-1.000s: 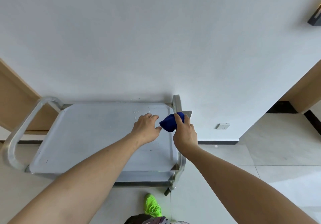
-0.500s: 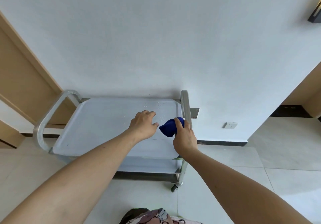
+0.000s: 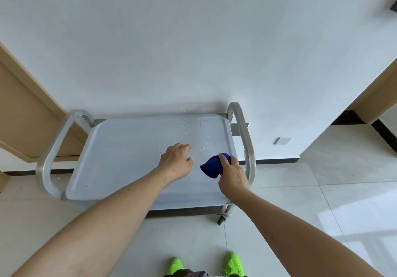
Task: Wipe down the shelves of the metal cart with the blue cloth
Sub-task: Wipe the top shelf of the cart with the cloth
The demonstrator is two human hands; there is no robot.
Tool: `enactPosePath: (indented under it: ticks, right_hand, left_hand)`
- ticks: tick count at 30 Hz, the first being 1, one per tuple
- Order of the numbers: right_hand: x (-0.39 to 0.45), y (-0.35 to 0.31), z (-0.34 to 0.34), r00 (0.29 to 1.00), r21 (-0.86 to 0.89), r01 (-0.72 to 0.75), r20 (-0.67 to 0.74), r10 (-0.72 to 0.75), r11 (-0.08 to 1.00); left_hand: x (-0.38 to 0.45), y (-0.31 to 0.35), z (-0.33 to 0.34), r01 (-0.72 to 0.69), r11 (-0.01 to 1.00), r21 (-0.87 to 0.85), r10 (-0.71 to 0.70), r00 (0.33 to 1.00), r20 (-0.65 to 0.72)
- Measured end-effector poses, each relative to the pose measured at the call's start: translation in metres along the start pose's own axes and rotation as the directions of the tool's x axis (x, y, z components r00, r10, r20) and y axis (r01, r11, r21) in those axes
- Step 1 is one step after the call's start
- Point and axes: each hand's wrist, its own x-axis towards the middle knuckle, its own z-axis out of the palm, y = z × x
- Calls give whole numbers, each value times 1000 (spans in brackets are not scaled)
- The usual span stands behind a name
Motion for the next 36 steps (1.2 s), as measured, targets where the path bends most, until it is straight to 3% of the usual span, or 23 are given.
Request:
enactPosePath:
  ticks: [3, 14, 22, 28, 36]
  right_hand:
    - [7, -12, 3, 999, -2, -24, -33, 24, 1000]
    - [-2, -24, 63, 976, -55, -183, 108, 188, 982]
    - [29, -16, 98, 982, -89, -50, 177, 65, 995]
    - [35, -3, 118, 993, -51, -68, 93, 72, 996]
    - [47, 10, 114, 998, -203, -64, 0, 65, 977]
  left_hand:
    - [6, -19, 2, -3, 1000, 3, 3, 1000, 23]
    - [17, -62, 26, -70, 997, -25, 73, 988, 133]
    - [35, -62, 55, -47, 999, -10, 48, 982, 183]
    - [61, -60, 71, 12, 1000, 12, -15, 972, 236]
    - [100, -52, 89, 15, 999, 38, -24, 968, 250]
